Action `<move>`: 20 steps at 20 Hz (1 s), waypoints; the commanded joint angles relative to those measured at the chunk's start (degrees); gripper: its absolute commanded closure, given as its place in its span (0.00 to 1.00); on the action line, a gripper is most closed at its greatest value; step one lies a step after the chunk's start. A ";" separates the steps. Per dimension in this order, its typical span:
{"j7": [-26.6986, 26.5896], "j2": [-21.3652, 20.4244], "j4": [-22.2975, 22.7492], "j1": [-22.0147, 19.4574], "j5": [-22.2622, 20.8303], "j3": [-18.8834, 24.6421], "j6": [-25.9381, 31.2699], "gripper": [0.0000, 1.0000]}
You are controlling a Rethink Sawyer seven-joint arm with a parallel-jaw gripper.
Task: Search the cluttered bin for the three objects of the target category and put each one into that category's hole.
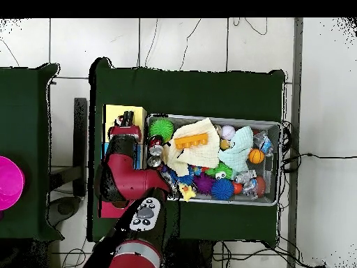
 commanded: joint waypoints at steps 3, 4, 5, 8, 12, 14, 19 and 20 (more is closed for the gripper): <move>10.79 1.42 3.94 -0.04 2.24 4.69 9.86 1.00; 10.79 1.44 3.78 0.14 2.49 4.57 10.08 0.00; 10.78 1.45 3.78 0.20 2.61 4.49 10.06 0.00; 10.67 1.43 3.67 0.35 2.68 4.30 10.37 0.00; 10.73 1.45 3.45 0.26 2.43 4.38 10.01 0.00; 10.61 1.46 3.36 0.47 2.80 4.14 10.18 0.00; 11.17 0.57 3.21 0.39 2.43 4.40 8.95 0.00; 11.18 0.39 3.15 0.18 2.25 4.51 9.12 0.00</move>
